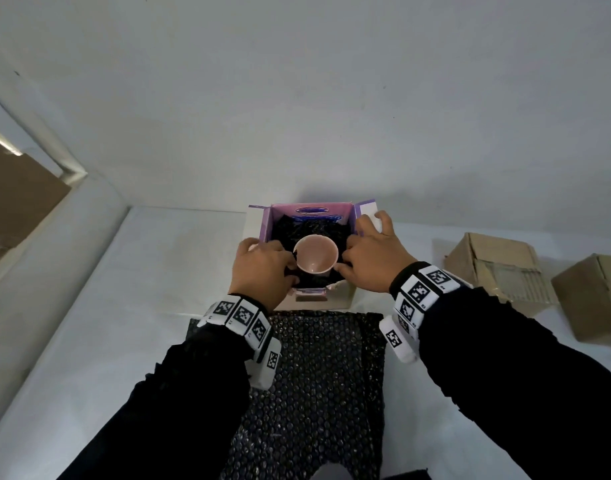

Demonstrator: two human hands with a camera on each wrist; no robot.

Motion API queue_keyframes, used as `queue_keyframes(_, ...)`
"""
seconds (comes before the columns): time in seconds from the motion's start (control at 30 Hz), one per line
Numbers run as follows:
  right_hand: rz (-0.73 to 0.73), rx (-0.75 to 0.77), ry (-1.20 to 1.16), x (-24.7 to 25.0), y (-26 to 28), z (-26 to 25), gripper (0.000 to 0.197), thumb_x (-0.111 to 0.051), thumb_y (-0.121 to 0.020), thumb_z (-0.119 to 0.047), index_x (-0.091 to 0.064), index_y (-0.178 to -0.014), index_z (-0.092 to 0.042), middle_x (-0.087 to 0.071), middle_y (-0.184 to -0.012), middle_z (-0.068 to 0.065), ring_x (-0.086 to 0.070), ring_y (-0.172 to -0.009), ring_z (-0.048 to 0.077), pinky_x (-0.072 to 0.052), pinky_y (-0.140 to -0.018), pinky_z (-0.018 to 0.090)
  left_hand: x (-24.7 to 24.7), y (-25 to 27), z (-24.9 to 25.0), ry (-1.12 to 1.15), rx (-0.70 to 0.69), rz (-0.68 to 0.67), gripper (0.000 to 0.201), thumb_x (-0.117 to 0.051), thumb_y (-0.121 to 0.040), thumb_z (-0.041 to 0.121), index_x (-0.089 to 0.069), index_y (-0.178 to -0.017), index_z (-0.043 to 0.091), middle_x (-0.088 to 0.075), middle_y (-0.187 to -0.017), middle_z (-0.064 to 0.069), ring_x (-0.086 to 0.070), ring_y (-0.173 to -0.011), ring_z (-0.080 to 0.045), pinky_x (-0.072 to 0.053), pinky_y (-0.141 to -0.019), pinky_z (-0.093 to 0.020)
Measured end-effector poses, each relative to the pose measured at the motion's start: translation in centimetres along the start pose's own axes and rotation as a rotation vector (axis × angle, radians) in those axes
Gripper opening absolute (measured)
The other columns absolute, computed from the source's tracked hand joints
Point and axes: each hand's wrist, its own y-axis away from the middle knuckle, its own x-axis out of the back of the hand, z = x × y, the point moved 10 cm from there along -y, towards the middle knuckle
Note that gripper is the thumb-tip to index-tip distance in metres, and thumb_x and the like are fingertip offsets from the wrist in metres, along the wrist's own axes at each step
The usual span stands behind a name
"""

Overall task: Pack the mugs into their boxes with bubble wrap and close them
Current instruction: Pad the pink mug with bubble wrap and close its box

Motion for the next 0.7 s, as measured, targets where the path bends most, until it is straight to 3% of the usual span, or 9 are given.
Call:
queue_keyframes(0.1,0.145,0.033,-0.101,1.9,-0.1,-1.3,0.040,-0.037,-0.096,-0.045,-0.068,-0.098,-0.020,-0.063,-0.090,-0.005,-0.045,-0.104,0.022,-0.026,-0.091,0.042,-0.4,0.3,0.2,-0.070,0.052,0.013,0.025,-0.056,-0.086,0.051,-0.066,-0.092,0.028,-0.067,-0.091,0.007,-0.061,-0.088,-0.016,-0.028,-0.088,-0.032)
queue_keyframes(0.2,0.066,0.110,-0.379,1.0,-0.3,-3.4,0.033,-0.037,-0.099,-0.046,-0.060,-0.098,-0.022,-0.058,-0.079,-0.006,-0.054,-0.086,0.022,-0.035,-0.082,0.039,-0.6,0.6,0.2,0.067,0.045,0.043,0.017,-0.058,-0.090,0.039,-0.060,-0.094,0.023,-0.070,-0.082,0.002,-0.064,-0.082,-0.022,-0.029,-0.094,-0.030)
queue_keyframes(0.27,-0.025,0.141,-0.477,-0.3,-0.2,-4.6,0.031,-0.035,-0.101,-0.046,-0.057,-0.101,-0.023,-0.056,-0.075,-0.008,-0.058,-0.078,0.023,-0.037,-0.088,0.041,-1.0,0.8,0.5,0.232,0.013,0.042,0.011,-0.060,-0.090,0.024,-0.060,-0.097,0.015,-0.070,-0.078,-0.005,-0.064,-0.081,-0.030,-0.034,-0.095,-0.031)
queue_keyframes(0.33,-0.080,0.171,-0.393,-1.2,-0.1,-5.0,0.042,-0.026,-0.101,-0.051,-0.060,-0.102,-0.027,-0.065,-0.085,-0.007,-0.059,-0.081,0.021,-0.033,-0.092,0.040,-1.9,1.1,0.8,0.385,-0.004,-0.030,0.014,-0.058,-0.089,0.015,-0.060,-0.103,0.015,-0.068,-0.083,-0.010,-0.063,-0.082,-0.033,-0.046,-0.082,-0.037)
queue_keyframes(0.4,-0.136,0.181,-0.280,-2.0,-0.1,-5.1,0.059,-0.016,-0.098,-0.059,-0.066,-0.099,-0.029,-0.069,-0.092,-0.004,-0.058,-0.085,0.017,-0.029,-0.090,0.037,-1.9,1.4,1.2,0.463,-0.048,-0.041,0.022,-0.058,-0.086,0.014,-0.059,-0.106,0.021,-0.070,-0.090,-0.006,-0.064,-0.084,-0.030,-0.051,-0.075,-0.040)
queue_keyframes(0.43,-0.159,0.173,-0.255,-2.2,-0.2,-5.1,0.063,-0.014,-0.096,-0.061,-0.068,-0.098,-0.028,-0.069,-0.091,-0.003,-0.057,-0.087,0.017,-0.027,-0.090,0.037,-1.5,1.4,1.2,0.405,-0.074,0.015,0.027,-0.062,-0.082,0.016,-0.060,-0.107,0.023,-0.071,-0.095,-0.003,-0.064,-0.090,-0.028,-0.050,-0.079,-0.040)
queue_keyframes(0.5,-0.174,0.146,-0.254,-2.1,-0.4,-4.8,0.064,-0.018,-0.097,-0.062,-0.070,-0.093,-0.024,-0.068,-0.087,-0.001,-0.056,-0.086,0.017,-0.027,-0.087,0.037,-0.8,1.4,0.6,0.135,-0.051,0.102,0.036,-0.068,-0.077,0.027,-0.061,-0.113,0.024,-0.066,-0.110,0.003,-0.057,-0.110,-0.022,-0.036,-0.098,-0.042)
queue_keyframes(0.57,-0.110,0.109,-0.233,-1.2,-0.6,-4.2,0.055,-0.028,-0.098,-0.056,-0.069,-0.090,-0.021,-0.067,-0.085,0.000,-0.056,-0.085,0.019,-0.027,-0.082,0.036,-0.7,1.4,0.1,-0.039,0.013,0.053,0.041,-0.060,-0.084,0.041,-0.057,-0.121,0.024,-0.063,-0.117,0.005,-0.049,-0.123,-0.016,-0.014,-0.110,-0.046)
queue_keyframes(0.7,0.016,0.002,-0.044,0.0,-0.5,-1.8,0.056,-0.021,-0.090,-0.049,-0.068,-0.093,-0.019,-0.063,-0.086,-0.001,-0.052,-0.086,0.020,-0.026,-0.088,0.040,-2.3,1.2,1.0,-0.135,-0.005,-0.115,0.032,-0.038,-0.095,0.049,-0.061,-0.109,0.032,-0.069,-0.095,0.008,-0.057,-0.109,-0.014,0.006,-0.114,-0.051)
